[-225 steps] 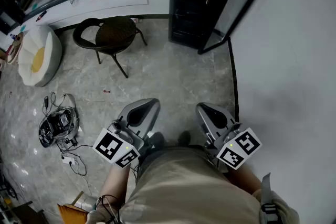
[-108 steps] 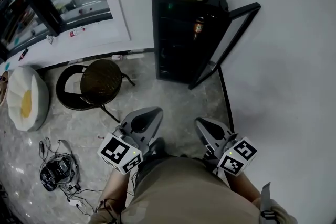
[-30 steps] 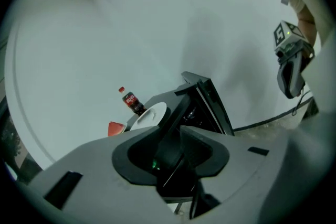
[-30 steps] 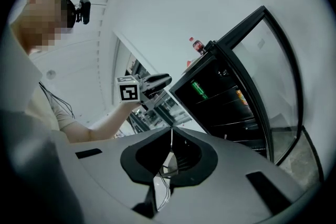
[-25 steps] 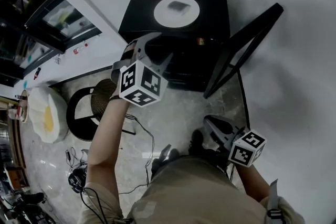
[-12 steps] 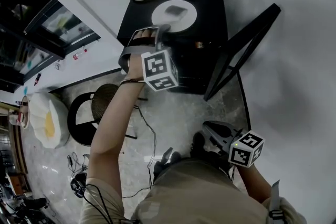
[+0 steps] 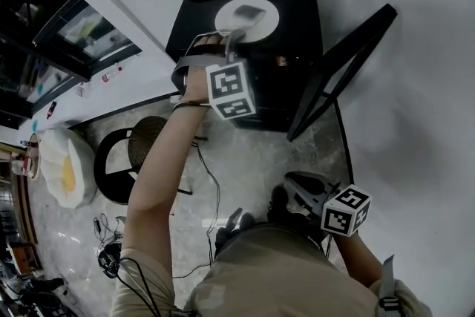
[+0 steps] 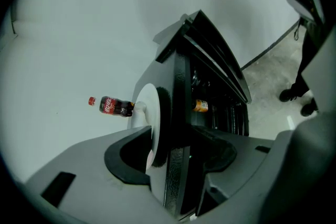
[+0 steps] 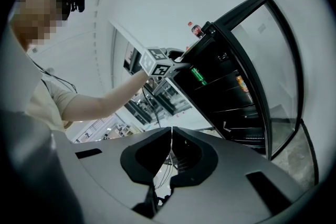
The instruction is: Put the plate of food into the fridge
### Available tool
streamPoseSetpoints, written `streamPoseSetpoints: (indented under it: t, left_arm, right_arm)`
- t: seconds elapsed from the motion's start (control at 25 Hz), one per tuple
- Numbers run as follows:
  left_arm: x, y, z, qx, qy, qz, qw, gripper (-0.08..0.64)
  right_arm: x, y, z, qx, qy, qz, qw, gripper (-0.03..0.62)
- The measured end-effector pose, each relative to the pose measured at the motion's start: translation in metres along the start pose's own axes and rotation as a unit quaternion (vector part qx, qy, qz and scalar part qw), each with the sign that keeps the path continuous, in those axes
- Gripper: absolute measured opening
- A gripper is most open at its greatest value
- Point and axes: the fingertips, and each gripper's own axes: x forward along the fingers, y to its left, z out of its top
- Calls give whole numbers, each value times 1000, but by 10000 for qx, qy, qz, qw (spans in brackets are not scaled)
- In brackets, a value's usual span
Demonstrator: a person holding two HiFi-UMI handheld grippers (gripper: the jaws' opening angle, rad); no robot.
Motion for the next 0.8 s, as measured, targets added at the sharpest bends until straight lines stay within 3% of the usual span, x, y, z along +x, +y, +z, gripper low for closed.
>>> streamPoseSetpoints:
  t: [0.28,0.8]
  left_arm:
    - [-7,-2,-1,98,-1,-87,9999,213]
    - [-23,1,-4,-286,-259,95,9992,112]
  right_arm:
    - [3,5,-1,-19,-19,21,10000,23]
    - [4,11,7,-75,-222,58,9997,21]
